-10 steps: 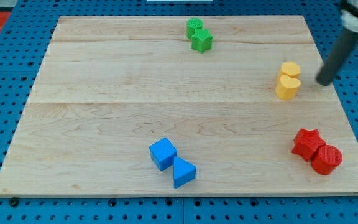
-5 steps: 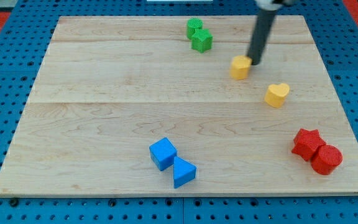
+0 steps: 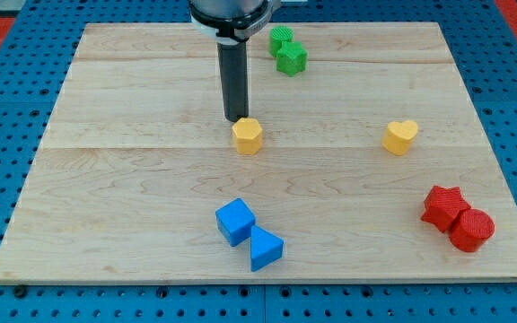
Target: Keep yellow blocks at the center
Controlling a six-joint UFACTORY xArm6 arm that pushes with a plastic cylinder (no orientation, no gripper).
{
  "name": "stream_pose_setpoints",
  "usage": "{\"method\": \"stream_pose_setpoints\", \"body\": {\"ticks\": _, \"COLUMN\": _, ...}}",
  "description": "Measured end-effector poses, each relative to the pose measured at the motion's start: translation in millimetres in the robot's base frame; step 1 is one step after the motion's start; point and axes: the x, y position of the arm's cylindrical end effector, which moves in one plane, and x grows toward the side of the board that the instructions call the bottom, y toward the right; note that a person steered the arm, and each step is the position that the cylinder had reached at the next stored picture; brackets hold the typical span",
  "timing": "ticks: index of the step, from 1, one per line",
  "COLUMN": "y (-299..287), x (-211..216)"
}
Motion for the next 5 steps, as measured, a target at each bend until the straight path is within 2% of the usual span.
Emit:
{"method": "stream_pose_setpoints", "body": {"ticks": 1, "y": 53, "x": -42}}
{"method": "stream_pose_setpoints", "body": {"ticks": 2, "y": 140, "x": -71}}
{"method": "stream_pose_setpoints", "body": {"ticks": 3, "y": 236, "x": -26}}
{"method": "stream_pose_setpoints", "body": {"ticks": 4, "y": 252, "x": 40}}
{"method": "stream_pose_setpoints", "body": {"ticks": 5, "y": 160, "x": 52}}
